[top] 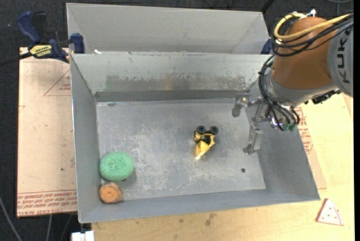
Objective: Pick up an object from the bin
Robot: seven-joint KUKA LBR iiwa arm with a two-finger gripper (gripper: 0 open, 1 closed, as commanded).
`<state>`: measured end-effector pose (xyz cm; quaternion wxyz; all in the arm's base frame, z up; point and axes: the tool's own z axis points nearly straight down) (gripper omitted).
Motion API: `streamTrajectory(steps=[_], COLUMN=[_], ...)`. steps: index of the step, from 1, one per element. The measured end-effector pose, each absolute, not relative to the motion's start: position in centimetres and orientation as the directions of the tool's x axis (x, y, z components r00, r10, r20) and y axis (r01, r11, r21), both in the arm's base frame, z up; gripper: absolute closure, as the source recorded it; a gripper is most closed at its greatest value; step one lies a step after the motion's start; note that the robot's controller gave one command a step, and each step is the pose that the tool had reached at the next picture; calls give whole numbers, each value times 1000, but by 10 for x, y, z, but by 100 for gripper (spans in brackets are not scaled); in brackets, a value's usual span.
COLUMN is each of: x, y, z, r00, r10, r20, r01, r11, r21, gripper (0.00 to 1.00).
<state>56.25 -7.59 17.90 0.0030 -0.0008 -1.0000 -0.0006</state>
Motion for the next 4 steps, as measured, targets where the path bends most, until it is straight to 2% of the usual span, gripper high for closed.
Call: streamTrajectory(steps=[1, 2, 3, 4], x=[564, 588, 592, 578], y=[-76, -65, -46, -11], z=[184, 143, 83, 68], r00=[-1000, -997, -995, -1000], r10=[0, -78, -100, -24], r20=[-1, -8, -7, 4], r01=[0, -78, -100, -24], r11=[1000, 997, 995, 1000], r21=[0, -1, 0, 1], gripper=[0, 0, 0, 0])
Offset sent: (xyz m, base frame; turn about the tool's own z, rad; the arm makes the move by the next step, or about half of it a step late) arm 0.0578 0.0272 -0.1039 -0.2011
